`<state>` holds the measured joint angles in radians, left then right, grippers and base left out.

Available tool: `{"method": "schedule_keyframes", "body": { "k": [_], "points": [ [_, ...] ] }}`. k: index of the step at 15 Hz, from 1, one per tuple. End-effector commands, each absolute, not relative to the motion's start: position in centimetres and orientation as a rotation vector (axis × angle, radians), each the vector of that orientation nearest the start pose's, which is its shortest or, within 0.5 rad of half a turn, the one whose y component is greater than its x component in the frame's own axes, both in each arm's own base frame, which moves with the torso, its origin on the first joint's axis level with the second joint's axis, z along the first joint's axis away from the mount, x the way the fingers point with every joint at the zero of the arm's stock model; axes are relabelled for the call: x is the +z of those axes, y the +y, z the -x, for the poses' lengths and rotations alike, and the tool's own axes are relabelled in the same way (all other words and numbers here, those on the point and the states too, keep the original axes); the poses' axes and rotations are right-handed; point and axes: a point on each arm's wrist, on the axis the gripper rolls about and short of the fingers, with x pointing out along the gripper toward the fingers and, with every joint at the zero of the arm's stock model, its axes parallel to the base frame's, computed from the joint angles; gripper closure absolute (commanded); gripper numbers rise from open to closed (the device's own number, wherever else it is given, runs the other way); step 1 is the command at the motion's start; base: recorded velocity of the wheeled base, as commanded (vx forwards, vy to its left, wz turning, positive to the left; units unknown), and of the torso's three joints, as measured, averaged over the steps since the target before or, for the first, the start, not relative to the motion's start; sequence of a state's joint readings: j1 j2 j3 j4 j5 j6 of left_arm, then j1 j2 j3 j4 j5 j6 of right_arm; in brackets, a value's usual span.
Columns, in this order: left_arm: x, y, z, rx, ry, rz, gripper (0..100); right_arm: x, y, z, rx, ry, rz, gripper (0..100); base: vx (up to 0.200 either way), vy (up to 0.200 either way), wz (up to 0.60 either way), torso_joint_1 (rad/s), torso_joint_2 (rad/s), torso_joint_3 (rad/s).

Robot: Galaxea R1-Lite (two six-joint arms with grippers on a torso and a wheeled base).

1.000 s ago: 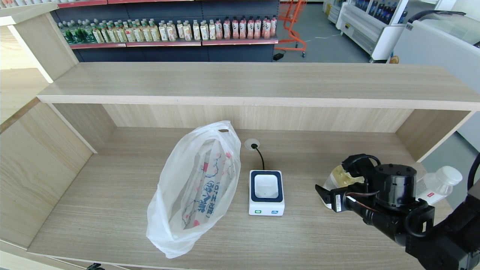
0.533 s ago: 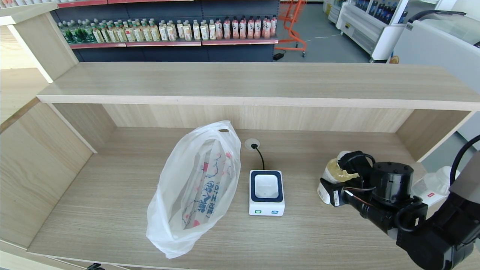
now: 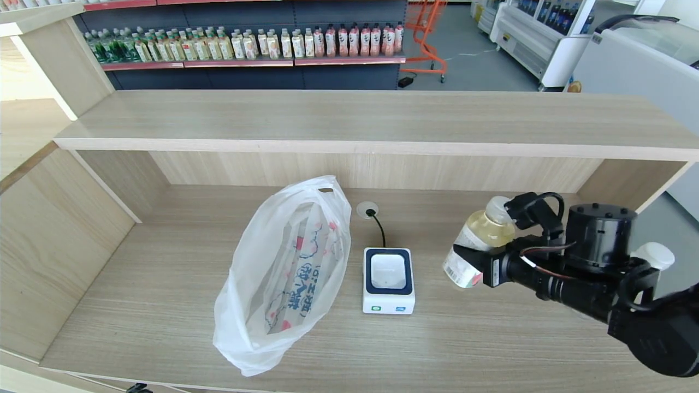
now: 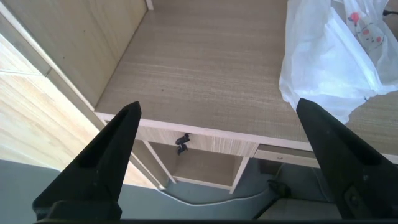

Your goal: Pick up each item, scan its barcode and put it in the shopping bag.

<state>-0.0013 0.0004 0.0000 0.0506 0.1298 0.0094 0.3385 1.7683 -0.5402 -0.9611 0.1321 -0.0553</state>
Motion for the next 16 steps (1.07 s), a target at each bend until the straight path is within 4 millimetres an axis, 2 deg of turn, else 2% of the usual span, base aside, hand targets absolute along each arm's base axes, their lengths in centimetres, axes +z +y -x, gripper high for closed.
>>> {"method": "schedule_keyframes", "body": {
  "k": [1,3,6,16],
  "points": [
    [7.0,0.3,2.3,0.129,0.053,-0.013,0,22.5,8.6,-21.4,0.76,0.19,-0.102,100,0.0,0.0,0.0,0.0,0.0,0.0],
    [7.0,0.3,2.3,0.129,0.053,-0.013,0,24.6,8.4,-19.8,0.911,0.212,-0.16,100,0.0,0.0,0.0,0.0,0.0,0.0],
    [7.0,0.3,2.3,0.129,0.051,-0.013,0,25.4,9.1,-18.3,1.045,0.228,-0.227,100,0.0,0.0,0.0,0.0,0.0,0.0],
    [7.0,0.3,2.3,0.129,0.051,-0.013,0,24.9,11.1,-16.6,1.216,0.284,-0.24,100,0.0,0.0,0.0,0.0,0.0,0.0]
  ]
}}
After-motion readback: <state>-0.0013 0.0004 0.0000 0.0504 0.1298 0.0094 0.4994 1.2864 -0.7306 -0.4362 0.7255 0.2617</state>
